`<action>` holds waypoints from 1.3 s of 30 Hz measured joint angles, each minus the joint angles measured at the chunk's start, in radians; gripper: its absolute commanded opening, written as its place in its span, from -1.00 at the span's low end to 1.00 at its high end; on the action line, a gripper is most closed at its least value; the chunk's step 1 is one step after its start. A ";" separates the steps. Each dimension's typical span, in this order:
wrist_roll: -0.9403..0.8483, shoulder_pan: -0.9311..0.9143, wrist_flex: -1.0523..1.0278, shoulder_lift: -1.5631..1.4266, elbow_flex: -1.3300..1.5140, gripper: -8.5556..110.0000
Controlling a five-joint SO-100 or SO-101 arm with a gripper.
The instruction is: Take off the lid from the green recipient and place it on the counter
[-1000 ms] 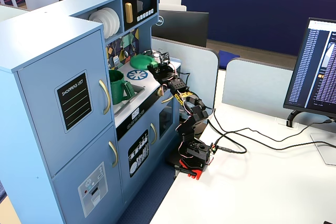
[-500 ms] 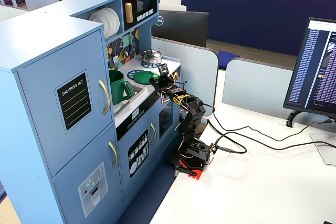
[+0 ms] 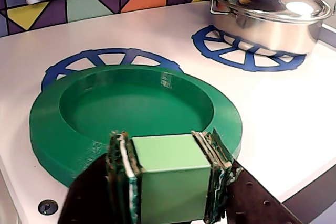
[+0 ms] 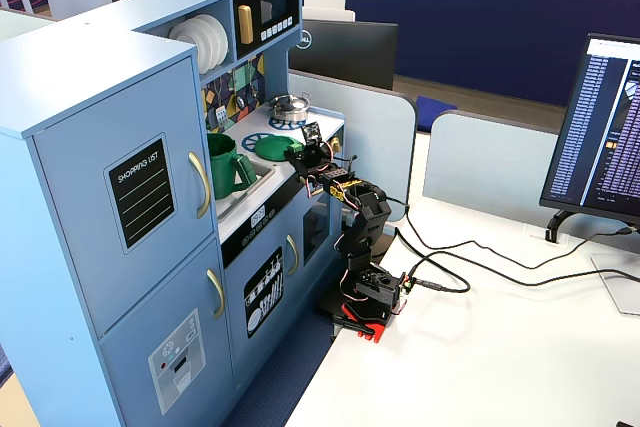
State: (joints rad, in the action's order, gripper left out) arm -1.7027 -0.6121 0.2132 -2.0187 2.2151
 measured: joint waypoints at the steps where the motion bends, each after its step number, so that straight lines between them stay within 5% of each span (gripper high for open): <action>1: 0.008 0.000 -0.005 0.000 -0.002 -0.49; 11: 0.031 0.032 -0.241 -0.166 -0.077 -0.48; 26: -0.123 0.334 -1.224 -0.933 0.109 -0.48; 39: 0.080 0.491 -1.353 -1.146 0.561 -0.47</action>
State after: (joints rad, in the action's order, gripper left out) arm -1.6230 -0.1212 -1.1397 -3.1646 2.7765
